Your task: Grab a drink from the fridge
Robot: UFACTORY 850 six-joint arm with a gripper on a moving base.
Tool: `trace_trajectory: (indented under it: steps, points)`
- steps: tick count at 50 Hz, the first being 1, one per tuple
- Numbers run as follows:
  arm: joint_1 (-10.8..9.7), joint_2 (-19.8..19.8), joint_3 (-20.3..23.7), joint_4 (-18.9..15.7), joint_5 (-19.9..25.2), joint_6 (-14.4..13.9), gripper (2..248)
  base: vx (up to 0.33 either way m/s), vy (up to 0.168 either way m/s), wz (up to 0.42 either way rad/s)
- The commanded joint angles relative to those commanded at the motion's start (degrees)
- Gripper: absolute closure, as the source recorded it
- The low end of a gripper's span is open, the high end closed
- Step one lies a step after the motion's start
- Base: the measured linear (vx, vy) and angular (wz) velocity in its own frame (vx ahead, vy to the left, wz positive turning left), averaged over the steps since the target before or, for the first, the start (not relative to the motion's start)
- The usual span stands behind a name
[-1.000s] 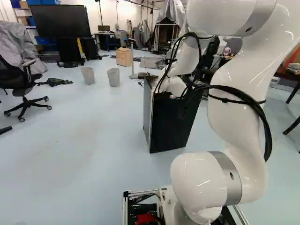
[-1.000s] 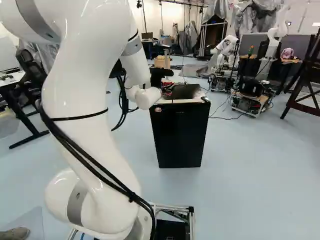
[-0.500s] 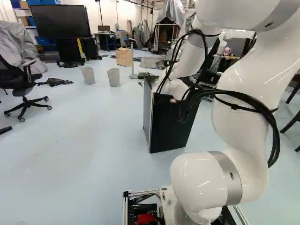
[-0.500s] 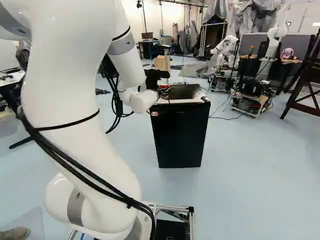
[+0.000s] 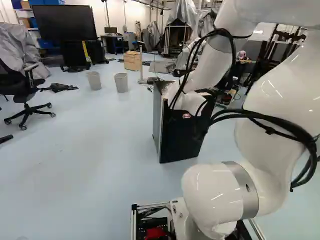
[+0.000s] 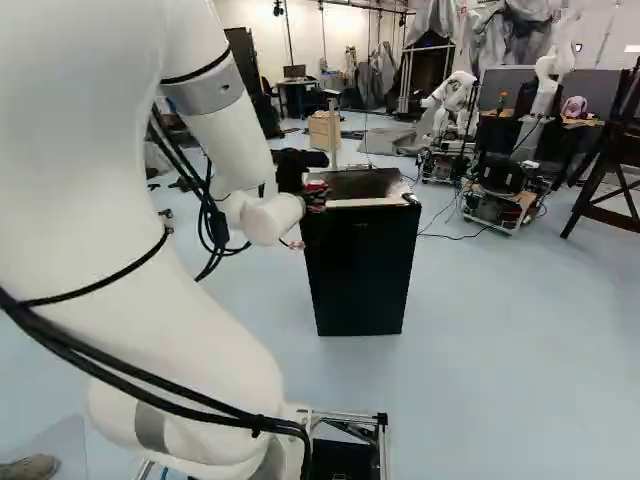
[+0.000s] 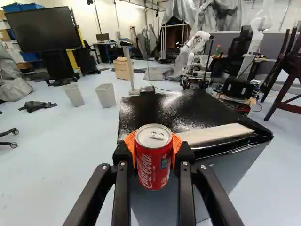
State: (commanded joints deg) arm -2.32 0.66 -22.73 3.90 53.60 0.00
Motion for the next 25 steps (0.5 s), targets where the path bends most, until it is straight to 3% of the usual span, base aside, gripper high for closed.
trace_trajectory:
  steps: [25]
  points:
    - [1.3, 8.58, 9.91, -2.18, -2.01, 0.0, 154, 0.0, 0.0, 0.0]
